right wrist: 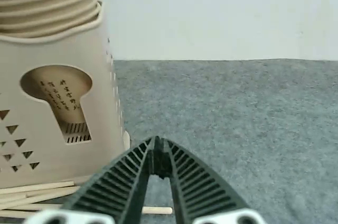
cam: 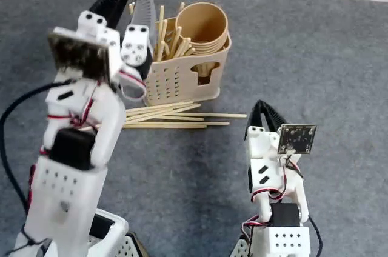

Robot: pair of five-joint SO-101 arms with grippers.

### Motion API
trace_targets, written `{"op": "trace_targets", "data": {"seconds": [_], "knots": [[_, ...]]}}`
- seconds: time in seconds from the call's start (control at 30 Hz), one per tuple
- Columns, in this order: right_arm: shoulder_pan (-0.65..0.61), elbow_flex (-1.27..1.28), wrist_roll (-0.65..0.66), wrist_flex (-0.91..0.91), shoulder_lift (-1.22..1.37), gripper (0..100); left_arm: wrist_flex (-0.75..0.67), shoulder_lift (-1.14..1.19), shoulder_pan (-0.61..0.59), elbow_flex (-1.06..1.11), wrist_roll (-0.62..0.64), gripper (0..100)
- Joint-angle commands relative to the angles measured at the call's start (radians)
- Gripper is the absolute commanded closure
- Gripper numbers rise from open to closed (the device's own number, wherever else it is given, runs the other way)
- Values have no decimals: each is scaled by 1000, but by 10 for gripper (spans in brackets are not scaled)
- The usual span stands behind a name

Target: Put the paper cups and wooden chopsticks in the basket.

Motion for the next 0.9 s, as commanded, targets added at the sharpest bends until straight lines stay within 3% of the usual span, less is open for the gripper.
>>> {"op": "trace_targets", "data": {"seconds": [0.0, 0.3, 0.43, 0.67, 0.87], "knots": [[-8, 8, 17, -27, -12, 992, -25, 64, -18, -12, 14, 994], [-8, 8, 17, -28, -12, 992, -25, 186, -41, 76, 14, 984], [-8, 8, 17, -28, -12, 992, -3, 182, -44, 125, 14, 886], [-5, 8, 18, -28, -12, 992, 293, 182, -53, -51, 14, 866], [-4, 5, 18, -28, -12, 992, 641, 180, -47, -321, 14, 870]]}}
